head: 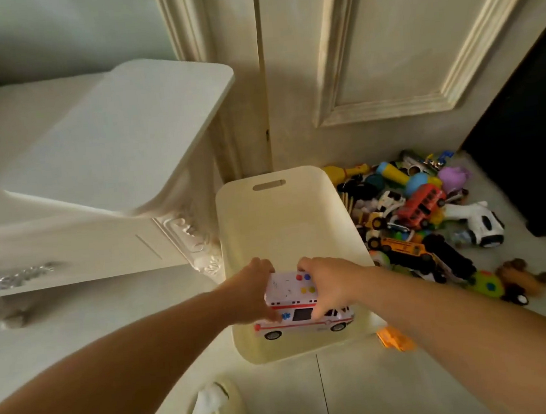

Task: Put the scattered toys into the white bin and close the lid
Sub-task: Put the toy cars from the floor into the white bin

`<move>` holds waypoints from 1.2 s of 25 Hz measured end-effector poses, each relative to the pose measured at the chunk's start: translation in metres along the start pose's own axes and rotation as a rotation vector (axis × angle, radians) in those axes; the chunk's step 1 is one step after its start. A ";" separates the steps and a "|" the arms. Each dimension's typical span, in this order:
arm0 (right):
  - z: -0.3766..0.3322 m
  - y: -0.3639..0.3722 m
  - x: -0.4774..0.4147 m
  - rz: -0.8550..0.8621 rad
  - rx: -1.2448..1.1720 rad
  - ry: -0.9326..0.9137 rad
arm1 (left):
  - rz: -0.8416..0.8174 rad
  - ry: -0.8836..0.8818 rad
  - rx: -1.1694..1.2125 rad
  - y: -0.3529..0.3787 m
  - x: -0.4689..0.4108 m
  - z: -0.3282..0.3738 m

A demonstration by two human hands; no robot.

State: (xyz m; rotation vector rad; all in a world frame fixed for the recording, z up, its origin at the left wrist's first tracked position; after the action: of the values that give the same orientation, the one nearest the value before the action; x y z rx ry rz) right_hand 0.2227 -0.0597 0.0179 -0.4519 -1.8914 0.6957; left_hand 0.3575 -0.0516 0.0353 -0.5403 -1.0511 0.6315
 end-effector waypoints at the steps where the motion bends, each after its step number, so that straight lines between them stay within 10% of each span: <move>1: 0.002 0.008 -0.009 -0.018 0.052 0.019 | -0.023 -0.011 -0.041 0.012 -0.010 0.000; 16: -0.001 0.061 -0.034 -0.287 0.063 0.106 | -0.362 -0.145 -0.171 0.081 -0.045 -0.003; 24: 0.023 -0.094 0.088 0.277 -0.198 0.018 | 0.041 0.175 -0.181 -0.049 -0.001 0.124; 30: 0.110 -0.090 0.123 0.171 -0.010 0.150 | 0.066 0.419 -0.260 -0.048 -0.019 0.219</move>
State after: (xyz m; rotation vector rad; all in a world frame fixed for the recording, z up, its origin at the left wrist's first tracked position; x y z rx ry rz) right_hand 0.0729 -0.0846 0.1285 -0.6595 -1.7297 0.7433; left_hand 0.1614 -0.0753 0.1435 -0.8952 -0.7224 0.4142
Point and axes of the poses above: each hand's wrist, its own x-axis away from the middle knuckle, its own y-axis out of the palm, z = x × y, the point moved 7 cm from there along -x, towards the middle knuckle, and after that the axes turned 7 degrees about -z, right-handed, at the moved point
